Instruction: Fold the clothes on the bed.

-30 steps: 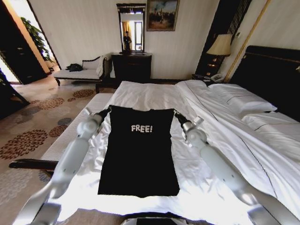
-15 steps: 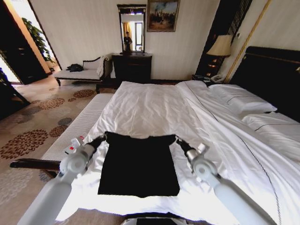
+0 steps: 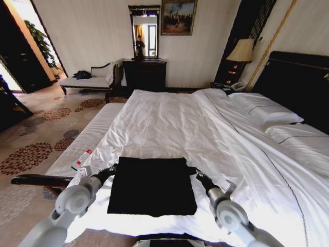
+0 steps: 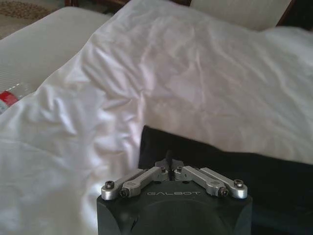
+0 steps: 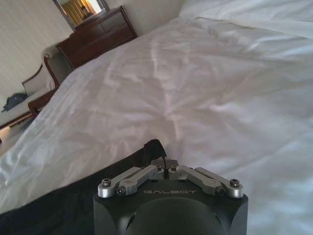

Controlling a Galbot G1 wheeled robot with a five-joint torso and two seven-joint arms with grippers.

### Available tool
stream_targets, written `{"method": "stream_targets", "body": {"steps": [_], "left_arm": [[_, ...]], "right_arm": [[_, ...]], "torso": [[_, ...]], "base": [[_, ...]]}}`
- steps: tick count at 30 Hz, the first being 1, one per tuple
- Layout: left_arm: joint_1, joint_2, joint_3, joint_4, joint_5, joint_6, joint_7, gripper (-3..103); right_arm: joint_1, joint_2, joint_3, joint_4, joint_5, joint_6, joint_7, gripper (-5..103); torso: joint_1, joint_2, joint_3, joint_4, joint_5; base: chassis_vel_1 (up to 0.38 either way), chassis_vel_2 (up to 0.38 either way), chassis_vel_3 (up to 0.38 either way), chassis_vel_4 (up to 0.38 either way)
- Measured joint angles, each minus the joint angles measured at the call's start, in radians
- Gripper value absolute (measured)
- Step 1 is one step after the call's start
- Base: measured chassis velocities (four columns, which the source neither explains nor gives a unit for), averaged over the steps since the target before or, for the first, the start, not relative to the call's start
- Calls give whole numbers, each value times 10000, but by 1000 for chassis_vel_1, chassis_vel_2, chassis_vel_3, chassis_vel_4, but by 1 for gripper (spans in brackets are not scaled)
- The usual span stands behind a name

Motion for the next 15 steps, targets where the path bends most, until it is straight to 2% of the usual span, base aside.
{"method": "stream_targets", "body": {"steps": [5,15], "left_arm": [[291,103,32,-114,67,371,-60,0],[648,120,321,-63,354,470,-159,0]], "right_arm": [[-191,62,-11,57,-137,15,85,0],[-355,250,-308,-290,-747,182,180,0]], "torso": [[0,0,0,1,-1],[0,0,0,1,-1]], "base": [[0,0,0,0],[0,0,0,0]]}}
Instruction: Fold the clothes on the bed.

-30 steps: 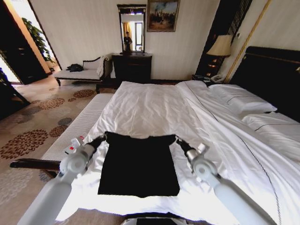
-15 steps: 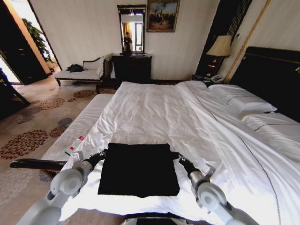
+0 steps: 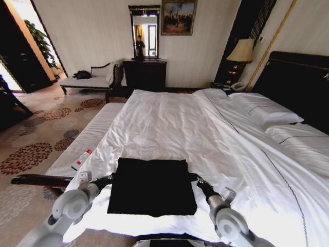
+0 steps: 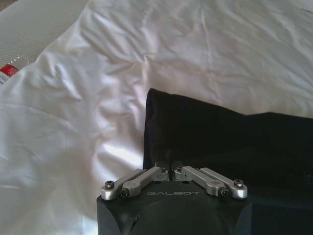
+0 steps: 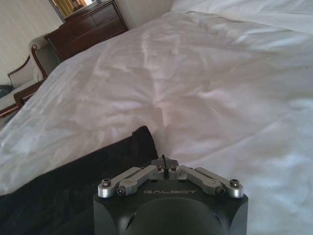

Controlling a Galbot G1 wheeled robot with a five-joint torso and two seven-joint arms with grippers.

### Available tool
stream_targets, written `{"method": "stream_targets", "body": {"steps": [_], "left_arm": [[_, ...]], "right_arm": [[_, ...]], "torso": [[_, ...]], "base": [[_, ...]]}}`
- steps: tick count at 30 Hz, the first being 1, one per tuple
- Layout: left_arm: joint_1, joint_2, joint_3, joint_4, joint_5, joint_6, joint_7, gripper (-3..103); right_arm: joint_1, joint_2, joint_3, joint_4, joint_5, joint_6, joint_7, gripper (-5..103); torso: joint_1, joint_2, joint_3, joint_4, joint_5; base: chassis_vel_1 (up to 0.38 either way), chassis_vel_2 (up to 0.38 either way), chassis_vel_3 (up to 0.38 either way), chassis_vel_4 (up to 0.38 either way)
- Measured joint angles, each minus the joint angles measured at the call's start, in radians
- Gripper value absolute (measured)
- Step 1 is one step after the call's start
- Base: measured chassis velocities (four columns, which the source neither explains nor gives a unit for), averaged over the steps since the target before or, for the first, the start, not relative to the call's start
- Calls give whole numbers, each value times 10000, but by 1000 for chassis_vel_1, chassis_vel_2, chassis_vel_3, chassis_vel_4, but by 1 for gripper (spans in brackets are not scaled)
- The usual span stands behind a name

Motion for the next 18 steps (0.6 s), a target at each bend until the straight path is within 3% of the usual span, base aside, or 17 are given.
{"method": "stream_targets", "body": {"steps": [3,4,5,7,9,12,13,15,18], "left_arm": [[20,-33,92,-112,-36,0,-114,-2],[43,-50,89,-168,-64,14,-155,1],[55,-57,74,-195,-84,36,-157,1],[185,-127,-190,-449,-260,243,-83,12],[228,-155,-288,-542,-312,304,-23,12],[385,-347,-1239,-1182,-946,528,210,28],[385,-347,-1239,-1182,-946,528,210,28],[271,-425,-1619,-1331,-1353,545,222,33],[-714,-666,-1848,-897,-2137,478,127,49]], "right_arm": [[12,35,-103,-73,-229,14,28,-3],[38,43,-141,-80,-316,15,46,-3],[52,45,-157,-80,-354,16,49,2],[117,48,-209,-37,-442,19,56,13],[136,48,-213,-8,-452,20,60,13],[234,-2,-163,294,-444,25,171,30],[234,-2,-163,294,-444,25,171,30],[357,-38,-95,446,-353,23,239,35],[954,-42,87,507,-53,6,316,51]], "torso": [[0,0,0,-1,0],[0,0,0,-1,0],[0,0,0,-1,0],[0,-1,0,-1,0],[0,0,0,-1,1],[-1,-1,0,0,3],[-1,-1,0,0,3],[0,0,0,0,2],[-1,0,0,-1,1]], "base": [[0,0,0,0],[0,0,0,0],[0,0,0,0],[0,0,0,0],[0,0,0,0],[0,0,0,0],[0,0,0,0],[0,0,0,0],[0,0,0,0]]}}
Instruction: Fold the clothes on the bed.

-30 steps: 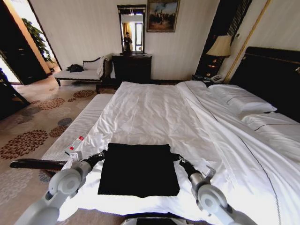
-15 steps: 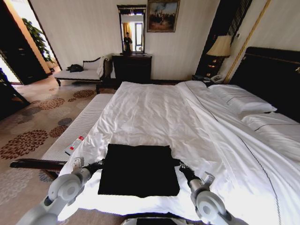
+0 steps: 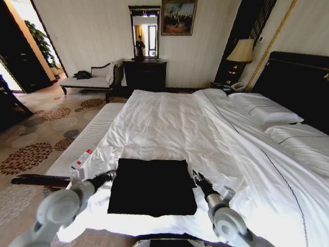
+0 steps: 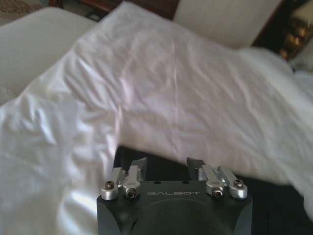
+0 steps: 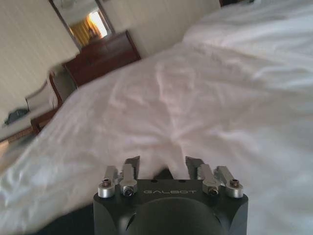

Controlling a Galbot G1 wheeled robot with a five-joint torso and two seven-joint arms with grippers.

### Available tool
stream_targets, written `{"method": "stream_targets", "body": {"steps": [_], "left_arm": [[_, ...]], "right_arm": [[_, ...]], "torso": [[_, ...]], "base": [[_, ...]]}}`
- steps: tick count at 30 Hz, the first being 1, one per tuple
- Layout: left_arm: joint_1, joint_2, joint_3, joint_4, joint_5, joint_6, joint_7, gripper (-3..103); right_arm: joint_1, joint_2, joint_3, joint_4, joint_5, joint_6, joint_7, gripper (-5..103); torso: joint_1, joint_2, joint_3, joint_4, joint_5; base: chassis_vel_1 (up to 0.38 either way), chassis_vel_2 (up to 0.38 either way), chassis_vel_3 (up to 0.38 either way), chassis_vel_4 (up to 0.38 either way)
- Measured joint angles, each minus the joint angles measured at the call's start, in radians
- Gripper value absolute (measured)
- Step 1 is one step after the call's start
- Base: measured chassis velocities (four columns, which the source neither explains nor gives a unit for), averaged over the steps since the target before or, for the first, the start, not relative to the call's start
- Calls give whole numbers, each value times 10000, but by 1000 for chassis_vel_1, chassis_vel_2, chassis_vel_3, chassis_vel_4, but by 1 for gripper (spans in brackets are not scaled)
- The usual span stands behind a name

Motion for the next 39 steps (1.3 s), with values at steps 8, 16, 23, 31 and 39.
{"method": "stream_targets", "body": {"steps": [8,16,23,31,39], "left_arm": [[-1550,-916,970,2491,1129,-907,378,76],[-2582,-1625,1908,4399,2174,-1684,1155,100],[-3159,-1788,2229,5262,2152,-1965,1549,100],[-3390,-1881,2933,6074,3013,-2285,2132,98],[-3538,-1942,2953,6316,3018,-2354,2124,82]], "right_arm": [[1620,371,-550,-1152,229,-126,-58,79],[2350,950,-917,-1987,266,-243,-197,100],[2599,1287,-844,-2444,287,-247,-225,100],[2897,1479,-931,-2791,321,-259,-226,100],[2942,1430,-909,-2872,369,-263,-217,100]], "torso": [[3,-3,3,6,-1],[3,-3,2,3,0],[3,-2,2,0,0],[0,-2,1,1,-1],[1,0,0,1,0]], "base": [[0,0,0,0],[0,0,0,0],[0,0,0,0],[0,0,0,0],[0,0,0,0]]}}
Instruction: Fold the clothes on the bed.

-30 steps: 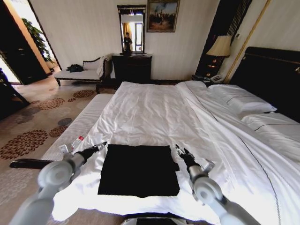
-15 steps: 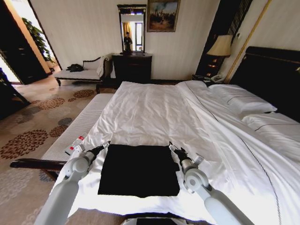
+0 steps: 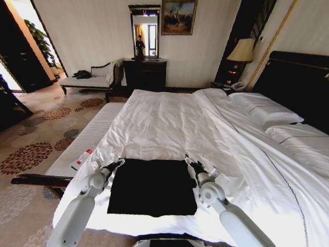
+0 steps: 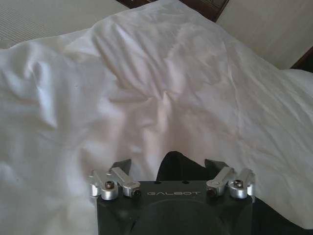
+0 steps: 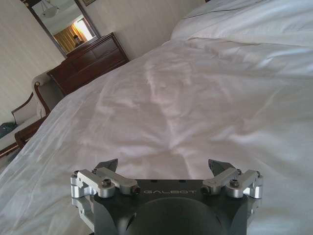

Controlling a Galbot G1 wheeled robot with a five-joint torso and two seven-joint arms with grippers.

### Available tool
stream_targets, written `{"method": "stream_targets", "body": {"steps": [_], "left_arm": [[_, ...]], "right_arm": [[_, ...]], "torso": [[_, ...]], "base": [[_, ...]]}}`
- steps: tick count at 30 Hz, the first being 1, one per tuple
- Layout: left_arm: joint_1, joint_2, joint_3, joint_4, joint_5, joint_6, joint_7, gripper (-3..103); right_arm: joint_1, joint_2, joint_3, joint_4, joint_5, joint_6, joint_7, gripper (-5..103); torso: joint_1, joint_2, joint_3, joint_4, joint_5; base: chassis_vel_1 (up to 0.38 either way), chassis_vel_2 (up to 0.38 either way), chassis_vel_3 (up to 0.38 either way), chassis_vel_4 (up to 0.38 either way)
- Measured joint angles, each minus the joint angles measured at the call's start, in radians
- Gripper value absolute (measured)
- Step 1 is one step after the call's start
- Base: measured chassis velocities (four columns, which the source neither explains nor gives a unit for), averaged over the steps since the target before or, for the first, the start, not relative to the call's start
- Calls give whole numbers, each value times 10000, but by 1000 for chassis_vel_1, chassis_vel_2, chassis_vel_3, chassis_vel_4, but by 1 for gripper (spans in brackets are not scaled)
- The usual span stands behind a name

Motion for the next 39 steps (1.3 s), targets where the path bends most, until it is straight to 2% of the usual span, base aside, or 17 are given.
{"method": "stream_targets", "body": {"steps": [1,2,4,5,7,10,13,14,17,19,21,25,26,34,39], "left_arm": [[-27,3,-5,40,-23,0,-7,76],[-46,5,-8,69,-38,-1,-11,76],[-122,3,-6,192,-94,-2,-37,66],[-122,3,-6,192,-94,-2,-37,66],[-202,-23,41,305,-106,-1,-48,55],[-248,-54,89,373,-100,-2,-52,49],[-364,-156,217,523,-28,-5,-66,33],[-364,-156,217,523,-28,-5,-66,33],[-471,-245,310,651,29,-15,-75,17],[-499,-269,337,691,47,-18,-76,17],[-555,-308,372,759,70,-32,-77,11],[-610,-332,360,798,64,-60,-77,10],[-635,-333,322,807,44,-66,-77,2],[-651,-249,176,739,-46,-66,-66,0],[-702,-212,1,713,-144,-46,-83,0]], "right_arm": [[2,-6,9,-16,7,0,2,100],[4,-9,12,-27,11,0,4,100],[20,-12,14,-66,16,-1,13,100],[20,-12,14,-66,16,-1,13,100],[34,-3,14,-84,18,0,20,100],[36,2,13,-93,18,-1,22,100],[36,-7,17,-130,18,0,25,100],[36,-7,17,-130,18,0,25,100],[36,-23,38,-165,18,1,27,100],[37,-25,44,-175,18,2,29,100],[46,-26,51,-221,19,7,29,100],[101,-23,51,-344,19,15,27,100],[186,-13,39,-472,44,17,19,100],[735,80,-71,-1160,510,-179,-122,100],[1110,81,-130,-1858,790,-383,-823,100]], "torso": [[0,0,0,0,0],[0,0,0,0,0],[-1,0,0,0,1],[-1,0,0,0,1],[0,0,0,0,1],[0,0,0,0,0],[0,0,0,0,1],[0,0,0,0,1],[0,1,0,0,1],[0,0,0,0,1],[0,0,0,0,1],[-1,0,0,0,0],[0,0,0,-1,-1],[0,0,0,-1,-1],[0,0,0,-3,-1]], "base": [[0,0,0,0],[0,0,0,0],[0,0,0,0],[0,0,0,0],[0,0,0,0],[0,0,0,0],[0,0,0,0],[0,0,0,0],[0,0,0,0],[0,0,0,0],[0,0,0,0],[0,0,0,0],[0,0,0,0],[0,0,0,0],[0,0,0,0]]}}
